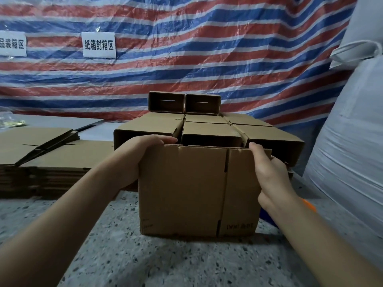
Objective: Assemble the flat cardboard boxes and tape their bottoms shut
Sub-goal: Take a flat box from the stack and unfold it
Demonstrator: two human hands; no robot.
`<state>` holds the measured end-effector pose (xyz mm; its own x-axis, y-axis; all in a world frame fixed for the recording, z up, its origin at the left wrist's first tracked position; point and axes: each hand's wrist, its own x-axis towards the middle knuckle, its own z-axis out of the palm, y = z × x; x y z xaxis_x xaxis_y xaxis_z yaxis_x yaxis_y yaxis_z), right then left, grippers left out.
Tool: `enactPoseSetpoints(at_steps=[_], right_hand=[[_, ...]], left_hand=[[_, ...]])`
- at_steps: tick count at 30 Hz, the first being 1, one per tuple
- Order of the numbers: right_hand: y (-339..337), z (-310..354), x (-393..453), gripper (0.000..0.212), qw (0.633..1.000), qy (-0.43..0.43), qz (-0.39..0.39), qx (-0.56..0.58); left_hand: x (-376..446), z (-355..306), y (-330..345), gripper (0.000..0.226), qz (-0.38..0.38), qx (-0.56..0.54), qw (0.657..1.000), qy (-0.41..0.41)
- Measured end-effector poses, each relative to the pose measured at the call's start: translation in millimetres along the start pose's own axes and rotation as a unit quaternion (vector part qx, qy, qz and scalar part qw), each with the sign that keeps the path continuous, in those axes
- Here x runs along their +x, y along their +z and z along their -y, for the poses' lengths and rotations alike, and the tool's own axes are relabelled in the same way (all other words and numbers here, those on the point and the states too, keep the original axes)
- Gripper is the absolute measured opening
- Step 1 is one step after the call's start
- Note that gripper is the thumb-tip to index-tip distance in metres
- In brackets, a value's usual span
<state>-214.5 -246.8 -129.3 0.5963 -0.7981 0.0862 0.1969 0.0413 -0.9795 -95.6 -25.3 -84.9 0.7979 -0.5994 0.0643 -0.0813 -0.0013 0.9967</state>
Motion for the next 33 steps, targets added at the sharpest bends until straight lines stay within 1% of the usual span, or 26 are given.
enactPoseSetpoints(at_steps=[2,5,6,8,9,12,14,15,16,17,18,19,21,24,26,28,30,33], right_hand=[[1.2,-0.9,-1.8,0.075,1.000,-0.003,0.007,0.007],[-0.6,-4.1,-0.7,0.071,1.000,-0.005,0.007,0.012],[-1.2,-4.9,-1.4,0.072,1.000,-0.002,0.005,0.015],[-0.1,-6.2,-2.3,0.068,1.000,0.002,0.002,0.028],[1.4,-6.6,-3.3,0.063,0.999,-0.001,-0.002,0.036],[3.8,-5.2,-6.0,0.061,0.999,-0.009,0.011,0.031],[4.7,-1.7,-3.1,0.054,0.999,-0.012,0.031,0.012],[4.8,0.2,-2.0,0.051,0.998,-0.007,0.064,0.009],[4.7,2.0,-1.3,0.047,0.993,0.000,0.117,0.012],[3.7,2.6,-0.9,0.043,0.984,0.009,0.178,0.017],[2.2,1.3,0.2,0.041,0.973,0.017,0.231,0.025],[0.1,-2.0,1.9,0.040,0.963,0.023,0.268,0.032],[-4.8,-10.2,4.3,0.042,0.951,0.035,0.304,0.055],[-9.6,-15.1,7.9,0.047,0.949,0.047,0.305,0.062],[-11.2,-14.9,10.2,0.049,0.950,0.039,0.305,0.052],[-9.3,-15.7,10.0,0.058,0.952,0.025,0.303,0.043],[-4.7,-19.5,7.3,0.065,0.955,0.035,0.290,0.057],[-0.3,-20.9,7.8,0.070,0.950,0.060,0.288,0.109]], left_hand=[[0.0,9.1,-11.1,0.032,0.028,-0.007,1.000,0.009],[3.4,8.5,-30.1,0.037,0.129,-0.005,0.991,-0.018],[5.1,7.9,-33.2,0.040,0.150,-0.009,0.988,-0.026],[6.0,9.8,-31.7,0.041,0.161,-0.002,0.987,-0.019],[5.0,9.9,-28.0,0.040,0.154,-0.005,0.988,-0.015],[0.9,12.0,-15.9,0.037,0.109,-0.028,0.994,-0.010],[-1.8,11.3,-5.3,0.033,0.039,-0.041,0.998,-0.005],[-2.8,11.4,1.8,0.031,-0.014,-0.048,0.999,-0.007],[-3.2,12.2,9.0,0.029,-0.065,-0.057,0.996,-0.010],[-5.1,12.9,17.3,0.028,-0.106,-0.067,0.992,-0.010],[-5.2,15.9,25.1,0.028,-0.129,-0.078,0.989,-0.001],[-5.3,19.5,32.3,0.030,-0.137,-0.084,0.987,0.011],[-5.2,27.2,38.5,0.037,-0.129,-0.093,0.987,0.030],[-4.9,30.5,28.4,0.044,-0.086,-0.139,0.986,0.038],[-7.2,33.9,19.9,0.048,-0.061,-0.146,0.987,0.044],[-9.7,42.6,19.4,0.057,-0.066,-0.126,0.988,0.054],[-11.6,50.6,25.7,0.063,-0.077,-0.129,0.987,0.058],[-13.1,49.8,34.7,0.059,-0.074,-0.163,0.982,0.062]])
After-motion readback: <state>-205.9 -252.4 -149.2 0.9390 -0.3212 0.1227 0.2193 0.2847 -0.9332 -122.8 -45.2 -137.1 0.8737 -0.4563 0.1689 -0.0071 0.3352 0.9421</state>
